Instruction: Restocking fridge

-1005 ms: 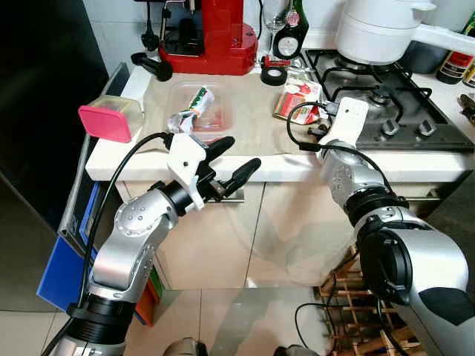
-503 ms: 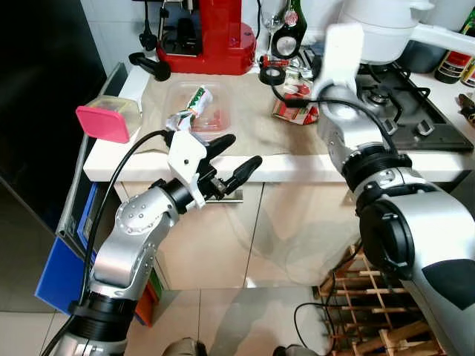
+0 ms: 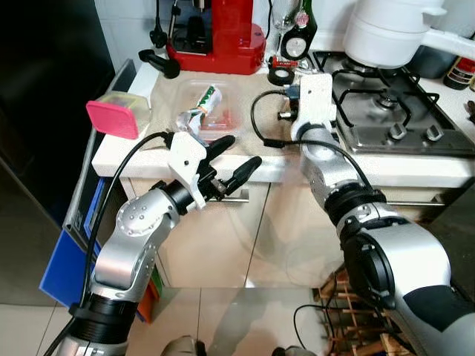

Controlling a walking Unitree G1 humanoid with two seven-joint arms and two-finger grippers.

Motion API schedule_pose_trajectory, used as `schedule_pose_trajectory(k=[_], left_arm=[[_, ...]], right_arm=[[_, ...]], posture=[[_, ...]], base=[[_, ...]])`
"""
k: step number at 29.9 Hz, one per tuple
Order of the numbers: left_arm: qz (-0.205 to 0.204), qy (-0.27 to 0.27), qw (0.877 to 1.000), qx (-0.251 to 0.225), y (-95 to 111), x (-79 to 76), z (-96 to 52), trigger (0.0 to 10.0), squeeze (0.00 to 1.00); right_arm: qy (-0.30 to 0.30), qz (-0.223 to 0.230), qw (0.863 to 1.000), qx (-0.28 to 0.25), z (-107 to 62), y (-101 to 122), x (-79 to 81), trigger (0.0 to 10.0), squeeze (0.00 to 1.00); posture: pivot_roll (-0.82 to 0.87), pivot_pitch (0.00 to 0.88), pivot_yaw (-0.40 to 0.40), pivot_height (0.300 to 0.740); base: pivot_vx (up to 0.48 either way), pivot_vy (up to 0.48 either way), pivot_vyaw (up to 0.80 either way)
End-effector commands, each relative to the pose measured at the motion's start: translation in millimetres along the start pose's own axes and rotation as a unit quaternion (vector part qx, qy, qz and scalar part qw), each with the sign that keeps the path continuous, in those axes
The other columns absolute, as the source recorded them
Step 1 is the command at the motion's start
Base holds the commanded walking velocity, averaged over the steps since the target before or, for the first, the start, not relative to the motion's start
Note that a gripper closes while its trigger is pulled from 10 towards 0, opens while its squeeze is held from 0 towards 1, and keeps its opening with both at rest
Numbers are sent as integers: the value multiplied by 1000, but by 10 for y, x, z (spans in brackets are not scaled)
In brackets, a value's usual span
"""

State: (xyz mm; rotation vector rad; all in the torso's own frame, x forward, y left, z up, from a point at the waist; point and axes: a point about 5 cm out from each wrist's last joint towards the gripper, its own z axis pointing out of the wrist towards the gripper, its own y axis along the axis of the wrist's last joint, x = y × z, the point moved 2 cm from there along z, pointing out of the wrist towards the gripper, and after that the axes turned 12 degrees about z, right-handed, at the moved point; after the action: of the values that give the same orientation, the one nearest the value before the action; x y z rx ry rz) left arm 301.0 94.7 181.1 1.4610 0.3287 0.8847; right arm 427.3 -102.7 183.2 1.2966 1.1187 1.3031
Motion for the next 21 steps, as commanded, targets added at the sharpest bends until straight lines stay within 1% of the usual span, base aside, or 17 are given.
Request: schedule_pose_trajectory(k=[1, 5, 6, 9, 12, 14, 16, 21], left_arm=[[6, 3, 1000, -3, 43, 13, -8, 10000, 0], [-19, -5, 1000, 4, 11, -19, -39, 10000, 0], [-19, -5, 1000, 4, 11, -19, -39, 10000, 0], [-23, -11, 1000, 11, -12, -52, -75, 10000, 0], [-20, -8, 1000, 13, -12, -55, -92, 10000, 0], [-20, -7, 1000, 14, 2, -44, -99, 10000, 0], [-20, -6, 1000, 14, 4, -41, -99, 10000, 0], [-18, -8, 1000, 14, 13, -44, -96, 10000, 0]], right_arm=[[-17, 1, 1000, -7, 3, 22, -83, 10000, 0], [-56, -1, 998, 19, -19, -93, -250, 10000, 0], [-56, -1, 998, 19, -19, -93, -250, 10000, 0], [-83, -21, 996, 36, -32, -151, -362, 10000, 0], [-102, -15, 993, 50, -45, -196, -439, 10000, 0], [-104, 10, 993, 58, -51, -222, -439, 10000, 0], [-104, 15, 993, 60, -53, -228, -438, 10000, 0], [-114, 62, 987, 98, -72, -324, -476, 10000, 0]], posture=[[78, 35, -34, 740], [82, 48, -34, 740], [82, 48, -34, 740], [90, 59, -34, 740], [96, 60, -36, 740], [95, 62, -34, 740], [94, 62, -33, 740], [94, 62, -33, 740]], base=[[0, 0, 0], [0, 0, 0], [0, 0, 0], [0, 0, 0], [0, 0, 0], [0, 0, 0], [0, 0, 0], [0, 0, 0]])
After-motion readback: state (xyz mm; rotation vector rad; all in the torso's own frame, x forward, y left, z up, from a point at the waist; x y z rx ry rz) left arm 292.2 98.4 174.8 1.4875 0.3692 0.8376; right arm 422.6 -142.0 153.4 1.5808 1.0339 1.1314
